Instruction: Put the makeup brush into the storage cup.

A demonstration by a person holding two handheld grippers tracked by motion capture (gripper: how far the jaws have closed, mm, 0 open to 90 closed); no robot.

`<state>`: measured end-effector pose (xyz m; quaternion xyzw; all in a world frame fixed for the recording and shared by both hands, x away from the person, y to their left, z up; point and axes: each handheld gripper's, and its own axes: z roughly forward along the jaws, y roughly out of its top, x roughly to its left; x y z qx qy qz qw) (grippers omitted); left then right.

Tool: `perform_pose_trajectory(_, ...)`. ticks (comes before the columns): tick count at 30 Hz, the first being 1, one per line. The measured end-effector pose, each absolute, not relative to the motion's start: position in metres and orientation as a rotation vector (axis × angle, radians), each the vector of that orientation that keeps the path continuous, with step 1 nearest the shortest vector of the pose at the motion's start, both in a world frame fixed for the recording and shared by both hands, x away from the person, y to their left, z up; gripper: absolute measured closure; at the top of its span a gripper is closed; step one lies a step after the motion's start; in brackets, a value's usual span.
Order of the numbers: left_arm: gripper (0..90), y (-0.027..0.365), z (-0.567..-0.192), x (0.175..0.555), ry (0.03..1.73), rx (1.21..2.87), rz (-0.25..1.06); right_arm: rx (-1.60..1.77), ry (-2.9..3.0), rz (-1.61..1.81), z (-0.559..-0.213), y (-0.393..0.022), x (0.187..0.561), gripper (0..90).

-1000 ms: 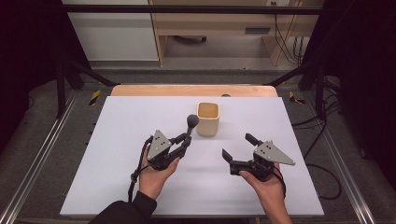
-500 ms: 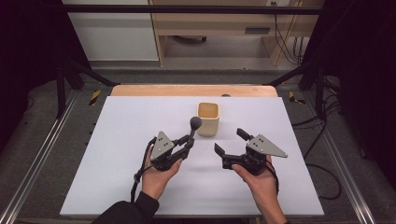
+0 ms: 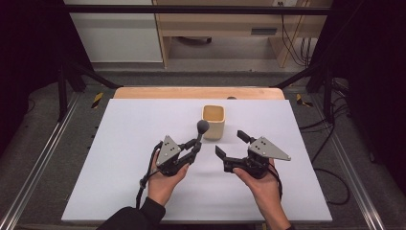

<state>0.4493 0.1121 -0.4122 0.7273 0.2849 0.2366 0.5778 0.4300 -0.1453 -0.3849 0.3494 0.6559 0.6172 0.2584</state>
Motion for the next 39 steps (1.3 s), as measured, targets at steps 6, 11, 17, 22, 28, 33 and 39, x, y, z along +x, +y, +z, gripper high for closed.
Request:
perform_pose_trajectory(6,73.2,0.11,-0.413,0.449,0.664,1.696,0.549,0.948,1.767,1.691,-0.383,-0.141,0.431,7.7)
perform_pose_trajectory(11,73.2,0.109,-0.414,0.448,0.661,1.695,0.549,0.94,1.765,1.696,-0.383,-0.138,0.431,6.2)
perform_pose_trajectory(17,73.2,0.108,-0.414,0.447,0.66,1.694,0.546,0.944,1.775,1.697,-0.384,-0.136,0.432,2.9)
perform_pose_trajectory(22,73.2,0.108,-0.413,0.446,0.657,1.692,0.549,0.951,1.771,1.712,-0.384,-0.135,0.434,4.6)
perform_pose_trajectory(28,73.2,0.108,-0.413,0.445,0.655,1.691,0.549,0.965,1.776,1.742,-0.383,-0.134,0.433,14.6)
perform_pose_trajectory(33,73.2,0.106,-0.413,0.444,0.652,1.687,0.546,0.963,1.782,1.754,-0.385,-0.133,0.435,23.5)
perform_pose_trajectory(39,73.2,0.104,-0.413,0.443,0.643,1.69,0.545,0.974,1.791,1.795,-0.388,-0.127,0.437,32.2)
